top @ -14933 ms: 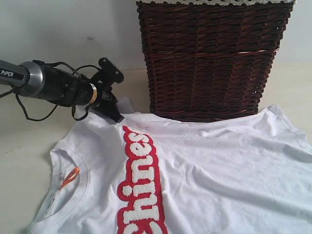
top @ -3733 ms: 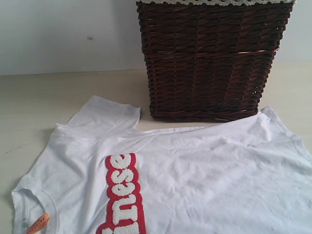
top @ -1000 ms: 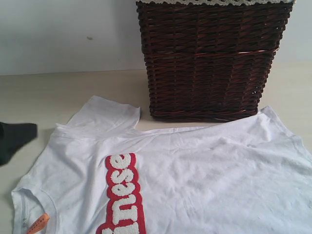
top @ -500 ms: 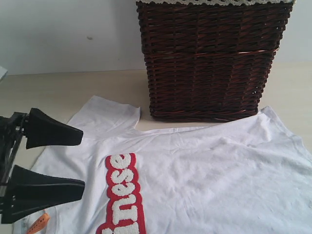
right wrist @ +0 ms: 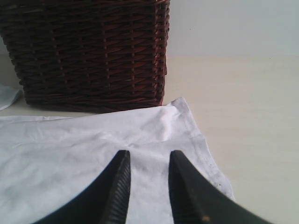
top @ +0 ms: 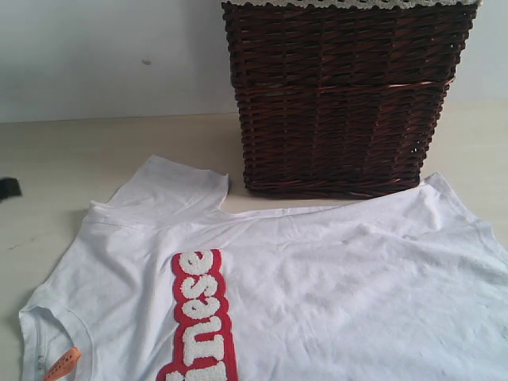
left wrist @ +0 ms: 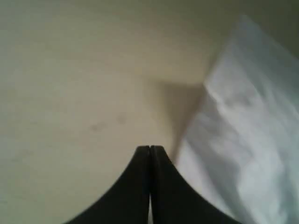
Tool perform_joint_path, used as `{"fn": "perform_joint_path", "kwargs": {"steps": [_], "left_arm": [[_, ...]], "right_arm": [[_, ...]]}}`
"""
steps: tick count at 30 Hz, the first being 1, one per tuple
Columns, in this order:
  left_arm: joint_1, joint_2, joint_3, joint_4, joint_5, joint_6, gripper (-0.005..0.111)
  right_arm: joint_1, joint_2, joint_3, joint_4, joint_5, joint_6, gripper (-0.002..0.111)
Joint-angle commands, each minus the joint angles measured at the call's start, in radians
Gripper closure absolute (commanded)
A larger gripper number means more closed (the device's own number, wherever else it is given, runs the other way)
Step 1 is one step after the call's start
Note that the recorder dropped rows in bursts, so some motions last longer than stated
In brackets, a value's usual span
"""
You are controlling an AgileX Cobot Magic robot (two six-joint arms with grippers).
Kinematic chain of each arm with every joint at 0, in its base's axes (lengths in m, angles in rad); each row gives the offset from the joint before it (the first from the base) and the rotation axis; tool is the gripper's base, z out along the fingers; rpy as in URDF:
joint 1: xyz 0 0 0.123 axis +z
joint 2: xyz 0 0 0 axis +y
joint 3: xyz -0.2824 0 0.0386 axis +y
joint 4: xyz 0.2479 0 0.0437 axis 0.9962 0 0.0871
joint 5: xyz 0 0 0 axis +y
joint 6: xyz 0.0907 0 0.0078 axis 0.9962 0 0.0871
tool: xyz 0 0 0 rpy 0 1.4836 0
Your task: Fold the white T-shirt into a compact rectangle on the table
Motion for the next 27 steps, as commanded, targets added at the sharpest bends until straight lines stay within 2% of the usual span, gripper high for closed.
{"fn": "perform_joint_path", "kwargs": {"steps": [1, 2, 4, 8, 12, 15, 19, 20, 21, 23, 25, 27], "left_arm": [[0.021, -0.151, -0.033, -0.067, 0.36, -0.039, 0.107], [0.021, -0.203, -0.034, -0.008, 0.425, -0.028, 0.107], [0.021, -0.289, -0.035, 0.118, 0.43, 0.006, 0.107], [0.021, -0.42, -0.04, 0.134, 0.324, 0.017, 0.107], [0.021, -0.497, -0.056, 0.134, 0.283, 0.186, 0.107], [0.021, -0.534, -0.058, 0.134, 0.165, 0.217, 0.107], [0.021, -0.558, -0.058, 0.134, -0.159, 0.191, 0.107], [0.021, -0.558, -0.058, 0.129, -0.185, 0.157, 0.107], [0.021, -0.558, -0.058, 0.097, -0.178, 0.129, 0.107], [0.021, -0.558, -0.056, -0.117, -0.141, 0.187, 0.107], [0.021, -0.558, -0.056, -0.547, -0.103, 0.448, 0.107], [0.021, -0.558, -0.056, -0.866, -0.103, 0.736, 0.107]], "right_arm": [[0.0, -0.007, 0.005, 0.002, -0.013, -0.003, 0.079], [0.0, -0.007, 0.005, 0.002, -0.013, -0.003, 0.079], [0.0, -0.007, 0.005, 0.002, -0.013, -0.003, 0.079], [0.0, -0.007, 0.005, 0.002, -0.013, -0.003, 0.079], [0.0, -0.007, 0.005, 0.002, -0.013, -0.003, 0.079], [0.0, -0.007, 0.005, 0.002, -0.013, -0.003, 0.079], [0.0, -0.007, 0.005, 0.002, -0.013, -0.003, 0.079], [0.0, -0.007, 0.005, 0.002, -0.013, -0.003, 0.079], [0.0, -0.007, 0.005, 0.002, -0.013, -0.003, 0.079], [0.0, -0.007, 0.005, 0.002, -0.013, -0.003, 0.079], [0.0, -0.007, 0.005, 0.002, -0.013, -0.003, 0.079], [0.0, -0.007, 0.005, 0.002, -0.013, -0.003, 0.079]]}}
